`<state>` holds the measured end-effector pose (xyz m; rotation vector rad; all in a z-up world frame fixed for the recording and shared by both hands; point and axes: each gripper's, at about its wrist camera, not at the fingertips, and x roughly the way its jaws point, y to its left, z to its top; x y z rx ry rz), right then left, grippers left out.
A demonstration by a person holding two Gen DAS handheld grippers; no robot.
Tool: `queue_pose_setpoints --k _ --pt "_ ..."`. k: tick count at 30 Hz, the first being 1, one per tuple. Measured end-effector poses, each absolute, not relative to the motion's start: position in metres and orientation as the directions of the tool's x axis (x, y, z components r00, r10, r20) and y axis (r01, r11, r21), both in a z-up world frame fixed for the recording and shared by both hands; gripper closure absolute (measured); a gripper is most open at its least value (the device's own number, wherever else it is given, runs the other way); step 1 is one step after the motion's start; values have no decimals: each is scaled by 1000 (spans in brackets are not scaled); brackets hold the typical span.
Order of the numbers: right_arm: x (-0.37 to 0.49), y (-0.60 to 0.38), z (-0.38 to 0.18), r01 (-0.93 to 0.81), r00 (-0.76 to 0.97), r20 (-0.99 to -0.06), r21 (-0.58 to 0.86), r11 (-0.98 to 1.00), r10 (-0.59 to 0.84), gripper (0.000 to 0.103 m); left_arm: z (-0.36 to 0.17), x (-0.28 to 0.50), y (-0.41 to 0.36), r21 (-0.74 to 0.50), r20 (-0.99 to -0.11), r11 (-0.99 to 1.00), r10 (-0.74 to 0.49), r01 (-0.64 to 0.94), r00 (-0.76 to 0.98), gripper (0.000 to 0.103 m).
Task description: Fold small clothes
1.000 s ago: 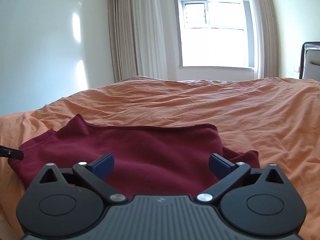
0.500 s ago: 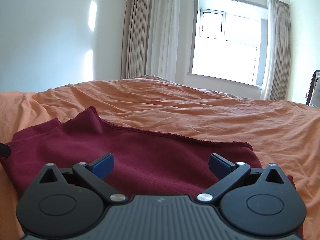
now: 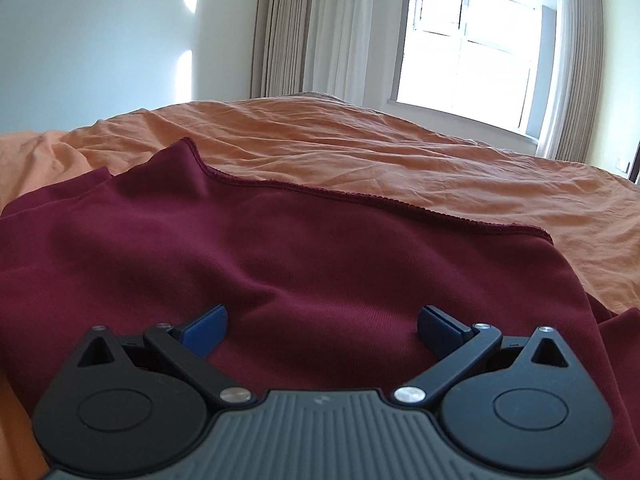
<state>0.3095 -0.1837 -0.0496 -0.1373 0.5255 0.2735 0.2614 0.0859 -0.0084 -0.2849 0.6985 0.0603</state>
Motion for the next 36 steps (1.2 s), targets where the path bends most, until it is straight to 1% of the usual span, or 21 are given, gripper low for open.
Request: queue_pose_setpoints --k 13,18,22,27,32,36 --pt "312 -194 -59 -302 821 -506 9 953 265 0 -9 259 80 -215 -637 961 -3 -174 771 1" --pt "313 -196 -60 -303 818 -506 24 953 273 0 -5 243 79 -212 -618 955 35 -209 786 1" --pt "313 -196 -60 -302 820 -503 24 953 272 0 -5 224 74 -223 -601 950 41 -217 798 1" --pt "313 -195 -61 -300 824 -498 21 954 270 0 -8 210 58 -229 -574 960 -1 -160 819 1" --pt "311 -195 -61 -299 826 -496 20 954 269 0 -13 217 47 -302 -572 946 -83 -116 816 1" --pt "312 -194 -61 -299 826 -496 20 954 269 0 -17 225 40 -324 -575 940 -105 -108 811 1"
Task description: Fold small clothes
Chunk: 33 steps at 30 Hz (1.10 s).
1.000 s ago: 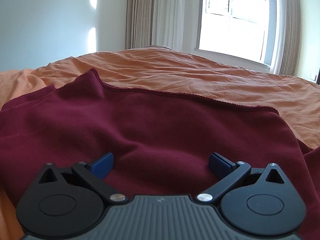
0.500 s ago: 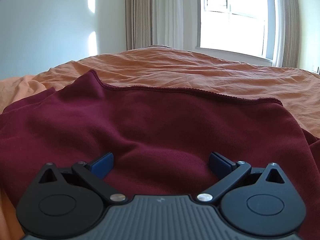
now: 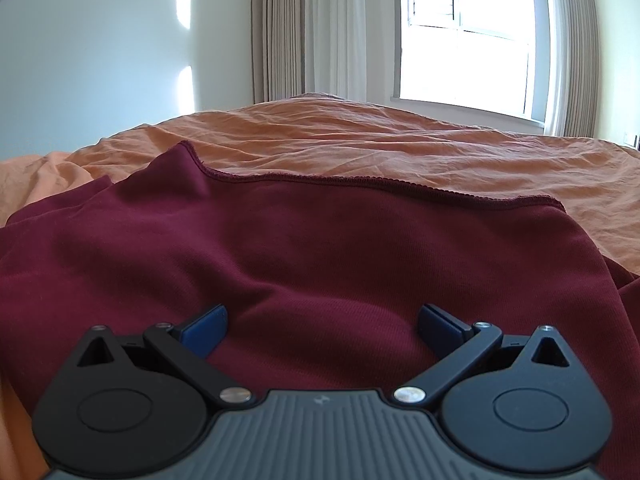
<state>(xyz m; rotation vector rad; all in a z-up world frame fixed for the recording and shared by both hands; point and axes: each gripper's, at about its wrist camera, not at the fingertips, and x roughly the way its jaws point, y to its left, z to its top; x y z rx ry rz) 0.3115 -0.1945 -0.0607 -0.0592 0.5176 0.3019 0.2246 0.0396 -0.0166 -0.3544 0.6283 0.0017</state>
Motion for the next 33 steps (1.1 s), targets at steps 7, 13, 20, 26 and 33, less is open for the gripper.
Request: queue_pose_setpoints --k 7,13,20,26,33 --pt "311 -195 -61 -299 826 -495 20 954 270 0 -16 235 35 -337 -559 937 -116 -97 821 1" --pt "311 -195 -61 -299 826 -495 19 954 269 0 -16 244 36 -349 -539 932 -115 -97 834 1" --pt "311 -195 -61 -300 826 -495 20 954 270 0 -20 251 45 -400 -522 906 -100 -139 847 1" --pt "311 -195 -61 -300 826 -495 20 954 270 0 -17 255 38 -375 -517 917 -86 -134 852 2" --pt "308 -192 -59 -293 832 -491 3 956 257 0 -20 261 42 -391 -531 908 -88 -152 843 2"
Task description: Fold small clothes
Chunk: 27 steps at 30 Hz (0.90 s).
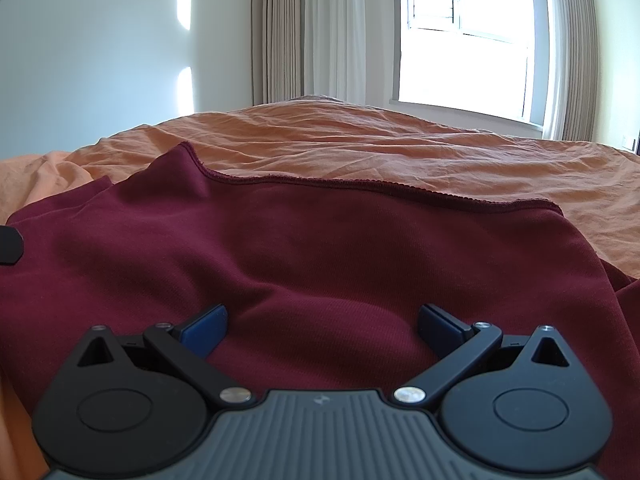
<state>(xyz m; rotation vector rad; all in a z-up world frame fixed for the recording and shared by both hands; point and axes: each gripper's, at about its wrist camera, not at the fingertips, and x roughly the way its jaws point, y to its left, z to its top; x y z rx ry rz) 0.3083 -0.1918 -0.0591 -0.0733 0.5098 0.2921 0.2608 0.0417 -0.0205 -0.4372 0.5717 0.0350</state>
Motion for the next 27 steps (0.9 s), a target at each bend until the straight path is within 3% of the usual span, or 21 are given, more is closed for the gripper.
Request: queue_pose_setpoints --k 11,18,27 --pt "264 -186 -53 -245 882 -431 -77 966 190 0 -31 248 66 -558 -453 818 -162 -137 877 2" --pt "254 -193 -62 -219 896 -400 -24 975 191 0 -34 245 73 -595 -416 790 -143 -150 898 22" --pt "253 -194 -67 -221 898 -393 -16 975 198 0 -34 256 73 -565 -431 808 -112 -171 895 26"
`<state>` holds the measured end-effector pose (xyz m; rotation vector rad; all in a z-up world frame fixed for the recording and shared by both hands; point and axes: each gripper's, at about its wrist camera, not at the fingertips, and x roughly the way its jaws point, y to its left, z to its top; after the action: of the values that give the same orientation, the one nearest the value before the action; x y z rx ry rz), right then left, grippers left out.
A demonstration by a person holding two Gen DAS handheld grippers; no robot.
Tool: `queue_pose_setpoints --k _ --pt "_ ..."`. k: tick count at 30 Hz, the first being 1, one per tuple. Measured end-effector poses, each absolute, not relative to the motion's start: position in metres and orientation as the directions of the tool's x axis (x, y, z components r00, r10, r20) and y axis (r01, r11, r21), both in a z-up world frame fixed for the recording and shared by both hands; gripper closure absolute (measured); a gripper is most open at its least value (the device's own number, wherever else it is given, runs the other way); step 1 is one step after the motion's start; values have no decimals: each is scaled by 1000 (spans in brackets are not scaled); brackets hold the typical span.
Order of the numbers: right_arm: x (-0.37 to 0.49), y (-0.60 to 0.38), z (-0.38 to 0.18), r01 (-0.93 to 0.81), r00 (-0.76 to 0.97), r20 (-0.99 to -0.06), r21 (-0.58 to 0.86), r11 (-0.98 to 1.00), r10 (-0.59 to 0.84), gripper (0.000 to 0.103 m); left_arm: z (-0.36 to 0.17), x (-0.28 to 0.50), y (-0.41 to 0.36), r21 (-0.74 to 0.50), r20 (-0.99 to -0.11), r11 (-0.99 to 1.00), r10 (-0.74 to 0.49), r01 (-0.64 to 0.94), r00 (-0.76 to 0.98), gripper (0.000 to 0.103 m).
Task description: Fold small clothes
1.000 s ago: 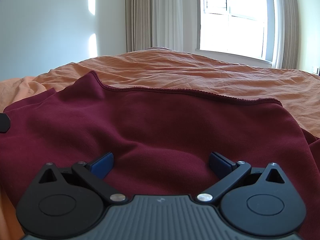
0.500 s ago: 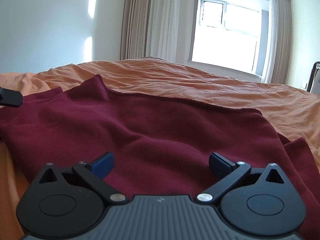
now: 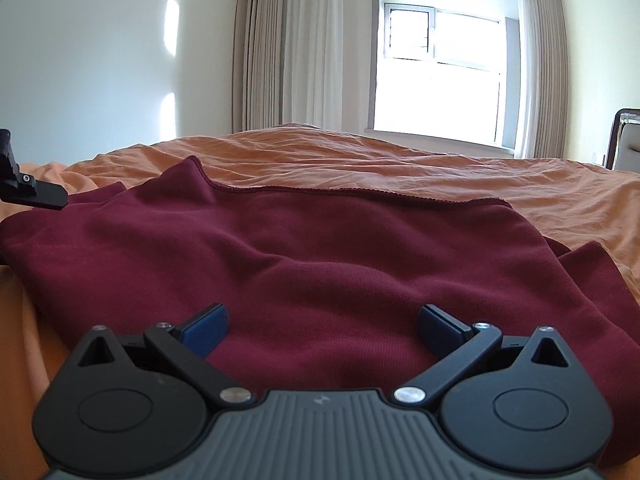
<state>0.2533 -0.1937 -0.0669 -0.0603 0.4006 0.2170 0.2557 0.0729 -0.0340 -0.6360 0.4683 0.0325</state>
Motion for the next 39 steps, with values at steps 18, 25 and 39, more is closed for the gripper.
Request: queue_pose_setpoints --k 18,25,39 --pt "250 -196 -69 -220 903 -382 -14 975 198 0 -28 263 70 -479 -480 849 -43 -221 876 52" --pt "250 -198 -70 -223 903 -378 -3 975 205 0 -25 263 65 -453 -485 859 -15 -237 875 53" --pt "250 -199 -71 -225 904 -373 6 974 211 0 -26 269 62 -420 -501 874 3 -246 866 71"
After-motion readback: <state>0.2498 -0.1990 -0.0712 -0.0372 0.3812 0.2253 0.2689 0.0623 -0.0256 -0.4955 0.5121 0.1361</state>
